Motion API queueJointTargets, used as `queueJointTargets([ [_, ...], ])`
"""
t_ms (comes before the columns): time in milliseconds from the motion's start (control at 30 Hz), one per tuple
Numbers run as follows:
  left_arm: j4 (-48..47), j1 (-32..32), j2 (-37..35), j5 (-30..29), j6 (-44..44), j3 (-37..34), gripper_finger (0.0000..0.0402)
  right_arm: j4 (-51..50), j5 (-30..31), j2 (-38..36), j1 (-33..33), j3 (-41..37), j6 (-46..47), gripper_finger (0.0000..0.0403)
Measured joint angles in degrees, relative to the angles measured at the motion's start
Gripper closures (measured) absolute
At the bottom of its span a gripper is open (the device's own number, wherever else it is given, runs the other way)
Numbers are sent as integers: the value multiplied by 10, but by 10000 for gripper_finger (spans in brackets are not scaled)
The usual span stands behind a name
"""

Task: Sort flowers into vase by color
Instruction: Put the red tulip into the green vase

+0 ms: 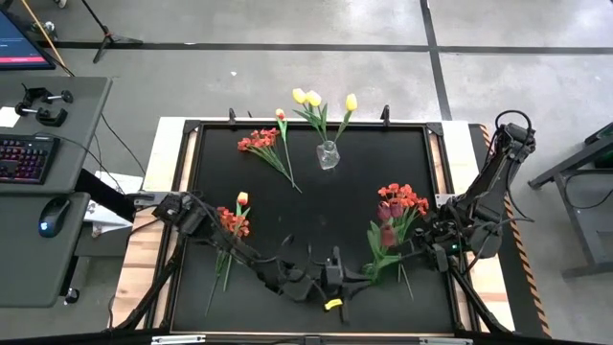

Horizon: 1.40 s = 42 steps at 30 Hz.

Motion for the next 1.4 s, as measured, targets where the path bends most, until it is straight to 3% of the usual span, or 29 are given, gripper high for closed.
queueJointTargets([
  [200, 2, -1, 47, -50, 26, 61, 401, 0, 0, 0, 0, 0, 0, 4],
  [400, 2, 12, 60, -74, 0, 70, 401, 0, 0, 0, 0, 0, -10, 4],
  [600, 2, 28, 60, -69, 6, 71, 401, 0, 0, 0, 0, 0, -10, 4],
  [767, -11, 39, 60, -29, 19, 71, 401, 0, 0, 0, 0, 0, -10, 4],
  [1167, -58, 50, 60, -47, 34, 64, 401, 0, 0, 0, 0, 0, -9, 4],
  [1400, -28, 53, 75, -47, 16, 64, 401, 0, 0, 0, 0, 0, -8, 4],
])
